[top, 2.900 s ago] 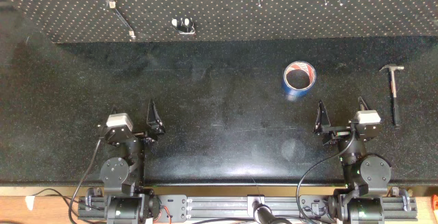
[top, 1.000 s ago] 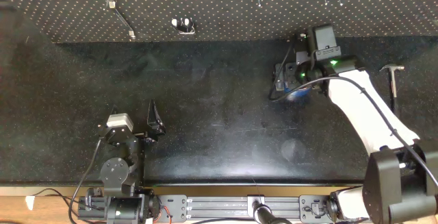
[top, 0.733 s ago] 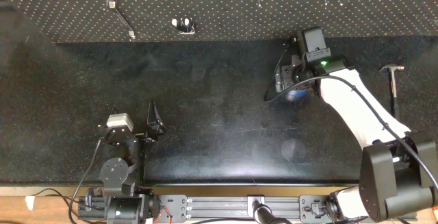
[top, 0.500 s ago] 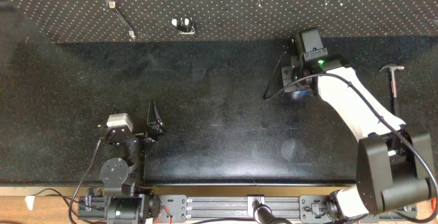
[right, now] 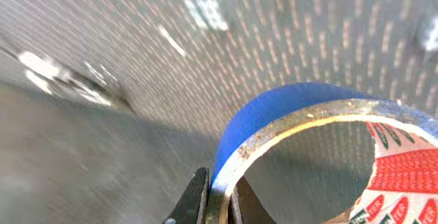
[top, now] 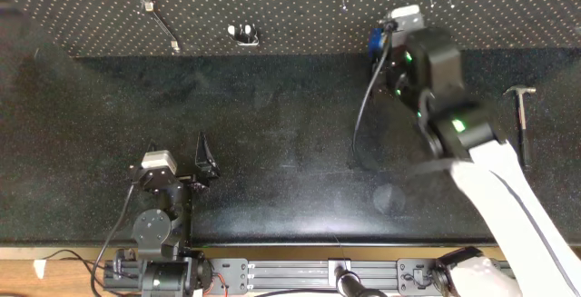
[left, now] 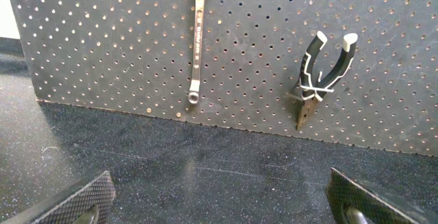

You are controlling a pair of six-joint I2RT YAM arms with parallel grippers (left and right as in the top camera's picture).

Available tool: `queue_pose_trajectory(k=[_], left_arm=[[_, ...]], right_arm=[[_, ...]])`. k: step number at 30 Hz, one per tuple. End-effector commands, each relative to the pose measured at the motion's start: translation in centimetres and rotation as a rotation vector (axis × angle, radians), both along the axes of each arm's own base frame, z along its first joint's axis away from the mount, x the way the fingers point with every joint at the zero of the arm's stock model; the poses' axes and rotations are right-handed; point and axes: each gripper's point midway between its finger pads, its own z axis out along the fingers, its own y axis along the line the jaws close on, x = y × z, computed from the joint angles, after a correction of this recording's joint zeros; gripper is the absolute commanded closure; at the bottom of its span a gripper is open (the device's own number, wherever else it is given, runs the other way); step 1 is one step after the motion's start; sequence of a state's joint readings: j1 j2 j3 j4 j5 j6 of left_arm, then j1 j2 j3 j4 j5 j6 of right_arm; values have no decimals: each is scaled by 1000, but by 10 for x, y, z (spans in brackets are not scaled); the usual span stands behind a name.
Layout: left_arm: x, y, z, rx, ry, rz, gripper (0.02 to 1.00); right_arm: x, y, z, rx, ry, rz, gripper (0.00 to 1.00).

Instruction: Place Tools Onto Pegboard

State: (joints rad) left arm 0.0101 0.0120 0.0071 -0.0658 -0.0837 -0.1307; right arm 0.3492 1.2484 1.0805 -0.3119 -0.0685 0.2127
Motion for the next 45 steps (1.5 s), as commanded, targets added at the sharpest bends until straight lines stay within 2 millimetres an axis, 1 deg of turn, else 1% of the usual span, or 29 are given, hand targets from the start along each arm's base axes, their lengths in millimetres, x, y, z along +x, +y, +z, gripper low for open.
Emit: queue_pose_trajectory(k=[1,4,8,12,15,21,27,34,39,41,45], left_arm=[[0,-3,-1,12,1,-15,23],[0,-3,-1,12,1,-15,23],[0,-3,-1,12,1,-16,23],[0,-3,-1,12,1,-15,23],[0,-3,-1,12,1,-15,25],[0,-3,-1,12,1,-15,20],[0,-3,-1,12,1,-16,23],[0,-3,-1,12,1,-15,23],[0,-3,-1,12,1,-15,23],[0,-3,-1,12,1,-15,23],[0,-3,-1,12,1,-15,23]], right_arm=[[-3,15,51,31,-180,-41,925],[9,23,48,13,-210,-83,925],[24,44,37,-38,-248,-43,925],[39,49,24,-54,-254,-76,925],[46,53,15,-58,-248,-76,925],[66,65,2,-38,-277,-77,925],[73,73,-14,-43,-263,-64,925],[84,80,-24,-29,-285,-67,925],[85,80,-25,-31,-283,-66,921],[84,81,-25,-31,-281,-63,752],[79,84,-26,-37,-269,-50,752]])
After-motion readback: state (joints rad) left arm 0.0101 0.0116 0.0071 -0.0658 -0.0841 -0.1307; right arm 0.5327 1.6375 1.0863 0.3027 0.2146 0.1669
